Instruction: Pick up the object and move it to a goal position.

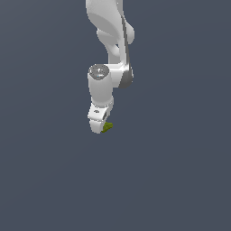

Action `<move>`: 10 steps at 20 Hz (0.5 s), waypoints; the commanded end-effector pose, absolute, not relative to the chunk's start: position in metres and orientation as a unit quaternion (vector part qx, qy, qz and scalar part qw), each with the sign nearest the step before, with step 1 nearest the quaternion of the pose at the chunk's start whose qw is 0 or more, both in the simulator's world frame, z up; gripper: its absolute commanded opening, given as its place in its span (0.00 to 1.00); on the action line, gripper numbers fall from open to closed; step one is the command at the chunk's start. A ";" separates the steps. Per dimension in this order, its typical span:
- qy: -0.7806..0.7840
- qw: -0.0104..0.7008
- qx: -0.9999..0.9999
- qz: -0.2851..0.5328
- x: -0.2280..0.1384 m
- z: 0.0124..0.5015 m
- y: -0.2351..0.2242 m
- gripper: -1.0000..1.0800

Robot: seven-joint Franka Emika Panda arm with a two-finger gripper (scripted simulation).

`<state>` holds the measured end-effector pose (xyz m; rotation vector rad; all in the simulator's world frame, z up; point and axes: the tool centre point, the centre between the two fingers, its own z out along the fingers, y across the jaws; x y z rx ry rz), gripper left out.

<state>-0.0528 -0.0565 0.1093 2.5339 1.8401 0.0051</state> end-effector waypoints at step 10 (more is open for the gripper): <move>0.686 0.001 0.728 0.000 -0.067 0.095 -0.061 0.96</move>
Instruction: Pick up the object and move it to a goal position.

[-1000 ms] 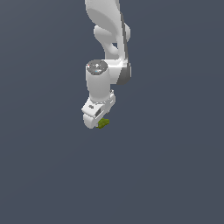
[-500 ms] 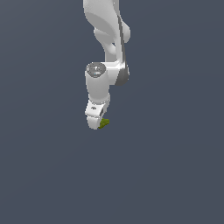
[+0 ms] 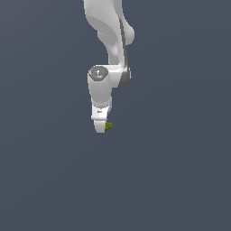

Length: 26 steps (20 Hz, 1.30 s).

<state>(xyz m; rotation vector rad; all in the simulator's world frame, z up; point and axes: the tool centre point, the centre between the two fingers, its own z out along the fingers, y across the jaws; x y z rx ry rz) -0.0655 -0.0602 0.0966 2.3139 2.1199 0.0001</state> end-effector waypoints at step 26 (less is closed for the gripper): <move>0.715 0.000 0.699 0.000 -0.072 0.045 -0.061 0.96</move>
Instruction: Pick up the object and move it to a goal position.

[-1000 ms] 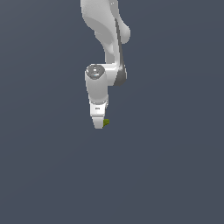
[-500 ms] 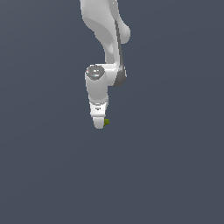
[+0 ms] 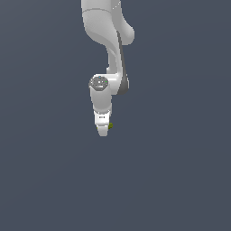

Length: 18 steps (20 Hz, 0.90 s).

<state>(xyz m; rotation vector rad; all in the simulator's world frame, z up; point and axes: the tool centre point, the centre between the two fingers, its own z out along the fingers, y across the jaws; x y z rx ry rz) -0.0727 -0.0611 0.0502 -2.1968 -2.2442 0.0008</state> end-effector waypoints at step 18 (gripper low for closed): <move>-0.715 -0.001 -0.699 -0.001 -0.071 0.045 -0.062 0.00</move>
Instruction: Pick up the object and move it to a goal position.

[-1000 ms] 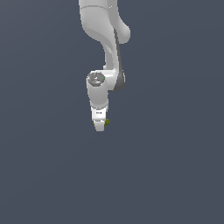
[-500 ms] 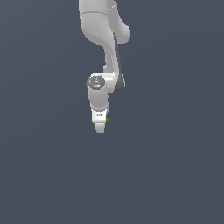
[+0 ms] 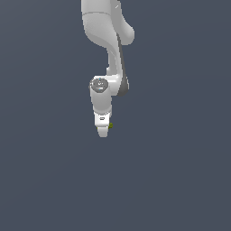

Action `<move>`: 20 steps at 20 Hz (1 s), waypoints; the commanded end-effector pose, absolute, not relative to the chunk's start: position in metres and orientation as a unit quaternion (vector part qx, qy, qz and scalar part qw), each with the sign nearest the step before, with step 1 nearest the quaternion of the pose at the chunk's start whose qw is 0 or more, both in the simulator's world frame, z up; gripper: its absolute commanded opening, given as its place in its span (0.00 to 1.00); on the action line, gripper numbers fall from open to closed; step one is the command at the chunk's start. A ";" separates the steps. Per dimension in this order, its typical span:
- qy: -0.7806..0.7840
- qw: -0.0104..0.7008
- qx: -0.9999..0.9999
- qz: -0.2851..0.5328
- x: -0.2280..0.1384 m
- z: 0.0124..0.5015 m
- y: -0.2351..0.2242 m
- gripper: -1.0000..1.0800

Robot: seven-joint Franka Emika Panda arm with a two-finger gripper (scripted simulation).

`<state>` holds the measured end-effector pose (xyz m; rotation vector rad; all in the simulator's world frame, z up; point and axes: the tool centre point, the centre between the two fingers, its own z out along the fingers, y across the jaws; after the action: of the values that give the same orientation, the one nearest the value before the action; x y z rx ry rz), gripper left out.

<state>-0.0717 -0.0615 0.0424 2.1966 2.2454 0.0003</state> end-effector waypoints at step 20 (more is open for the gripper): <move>0.716 0.000 0.698 0.001 -0.051 0.190 -0.075 0.00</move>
<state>-0.0532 -0.0736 0.1726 2.1958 2.2491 0.0013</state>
